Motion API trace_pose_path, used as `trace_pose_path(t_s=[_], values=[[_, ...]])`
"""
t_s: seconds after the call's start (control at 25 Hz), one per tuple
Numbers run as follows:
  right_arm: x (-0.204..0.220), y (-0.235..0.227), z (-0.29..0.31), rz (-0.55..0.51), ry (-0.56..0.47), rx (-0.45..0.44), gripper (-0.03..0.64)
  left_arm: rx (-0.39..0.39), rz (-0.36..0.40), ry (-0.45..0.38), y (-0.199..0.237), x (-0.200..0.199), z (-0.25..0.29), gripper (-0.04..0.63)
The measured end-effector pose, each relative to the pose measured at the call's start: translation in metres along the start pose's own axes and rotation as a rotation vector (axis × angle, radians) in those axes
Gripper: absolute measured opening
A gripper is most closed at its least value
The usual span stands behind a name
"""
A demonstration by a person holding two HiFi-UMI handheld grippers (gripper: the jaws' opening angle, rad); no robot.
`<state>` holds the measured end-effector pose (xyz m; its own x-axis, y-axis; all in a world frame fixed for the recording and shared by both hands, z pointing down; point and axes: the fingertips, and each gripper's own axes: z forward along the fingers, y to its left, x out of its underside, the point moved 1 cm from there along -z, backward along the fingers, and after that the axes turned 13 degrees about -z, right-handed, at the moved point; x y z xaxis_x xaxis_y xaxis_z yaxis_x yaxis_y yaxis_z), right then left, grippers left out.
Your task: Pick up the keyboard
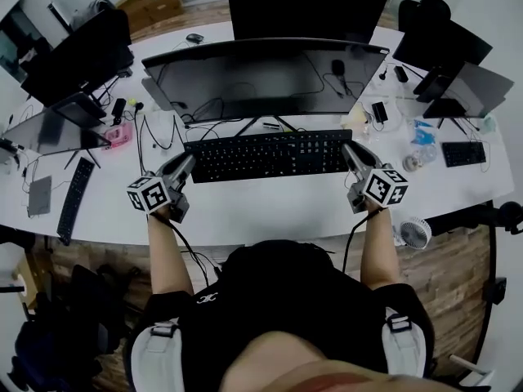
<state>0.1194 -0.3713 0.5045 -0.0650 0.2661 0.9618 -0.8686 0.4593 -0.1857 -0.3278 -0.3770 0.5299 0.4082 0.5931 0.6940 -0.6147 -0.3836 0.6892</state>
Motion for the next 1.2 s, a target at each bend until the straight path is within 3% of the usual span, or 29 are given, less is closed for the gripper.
trace_pose_path(t_s=[0.2, 0.36, 0.52, 1.2], values=[[-0.092, 0.008, -0.024, -0.096, -0.185, -0.005, 0.097, 0.094, 0.147, -0.144, -0.070, -0.064, -0.008, 0.137], [-0.117, 0.016, -0.037, -0.117, -0.233, -0.009, 0.097, 0.091, 0.208, -0.205, -0.100, -0.082, -0.019, 0.137], [-0.117, 0.018, -0.043, -0.093, -0.250, -0.023, 0.097, 0.114, 0.198, -0.255, -0.113, -0.090, -0.029, 0.138], [-0.112, 0.013, -0.036, -0.081, -0.243, -0.047, 0.097, 0.093, 0.175, -0.240, -0.111, -0.084, -0.030, 0.138]])
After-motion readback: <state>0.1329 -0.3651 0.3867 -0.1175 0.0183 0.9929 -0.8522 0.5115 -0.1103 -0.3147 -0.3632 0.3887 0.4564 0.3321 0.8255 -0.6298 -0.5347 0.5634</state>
